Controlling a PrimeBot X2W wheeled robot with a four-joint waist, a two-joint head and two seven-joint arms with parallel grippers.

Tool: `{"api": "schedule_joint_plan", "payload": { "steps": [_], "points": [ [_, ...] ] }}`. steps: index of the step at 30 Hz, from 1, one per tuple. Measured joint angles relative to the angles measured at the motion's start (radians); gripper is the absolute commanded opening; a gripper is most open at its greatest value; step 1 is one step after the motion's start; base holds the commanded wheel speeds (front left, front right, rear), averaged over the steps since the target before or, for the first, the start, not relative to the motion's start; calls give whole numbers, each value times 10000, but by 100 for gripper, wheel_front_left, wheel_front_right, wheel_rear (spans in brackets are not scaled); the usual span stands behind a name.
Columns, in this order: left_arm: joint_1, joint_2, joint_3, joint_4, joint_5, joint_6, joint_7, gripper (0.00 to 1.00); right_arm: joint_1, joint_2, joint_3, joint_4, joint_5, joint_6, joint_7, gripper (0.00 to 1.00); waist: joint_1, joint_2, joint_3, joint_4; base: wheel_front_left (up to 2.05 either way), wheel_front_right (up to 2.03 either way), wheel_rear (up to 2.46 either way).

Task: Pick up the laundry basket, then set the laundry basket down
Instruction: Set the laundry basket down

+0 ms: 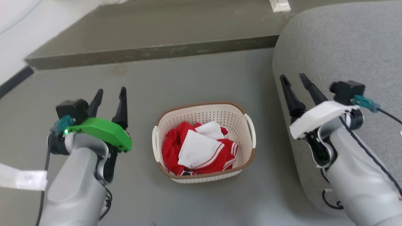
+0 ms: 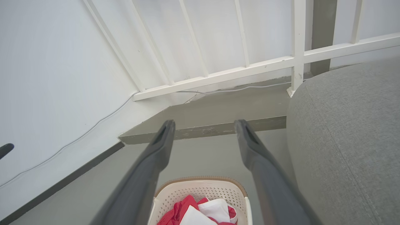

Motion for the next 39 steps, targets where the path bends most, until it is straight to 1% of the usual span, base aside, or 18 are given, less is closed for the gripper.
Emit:
{"api": "schedule_joint_plan", "payload": {
  "steps": [3,10,13,19,20,23,24,31,39],
  "points": [
    [370,4,90,-495,280,0,0,100,459,-29,-343,-568,-140,-169,-2,100,0,0,-199,38,0,0,0],
    [1279,90,596,-1538,619,77,0,100,1512,69,-637,-1517,-596,-255,-2,100,0,0,-502,16,0,0,0],
    [1685,84,798,-1894,775,153,2,100,1899,92,-782,-1977,-830,-343,-2,100,0,0,-598,-13,0,0,0],
    [2417,40,1360,-2477,941,451,0,100,2467,98,-1191,-2708,-1254,-535,-4,100,0,0,-711,-37,0,0,0],
    [2515,13,1430,-2591,941,454,0,100,2628,92,-1283,-2809,-1290,-614,-4,100,0,0,-734,-26,0,0,0],
    [2830,-17,1551,-2895,1041,456,0,100,2996,107,-1361,-3037,-1438,-619,-10,100,0,0,-769,1,0,0,0],
    [3000,-23,1563,-3045,1106,453,0,100,3157,109,-1421,-3181,-1549,-677,-13,100,0,0,-782,6,0,0,0],
    [3472,-81,1647,-3486,1406,405,0,100,3539,88,-1639,-3638,-1998,-871,-13,100,0,0,-820,-8,0,0,0],
    [3844,-209,1664,-3812,1661,313,0,100,3882,59,-1747,-3973,-2359,-882,-13,100,1,0,-826,-55,0,0,0]
  ]
}}
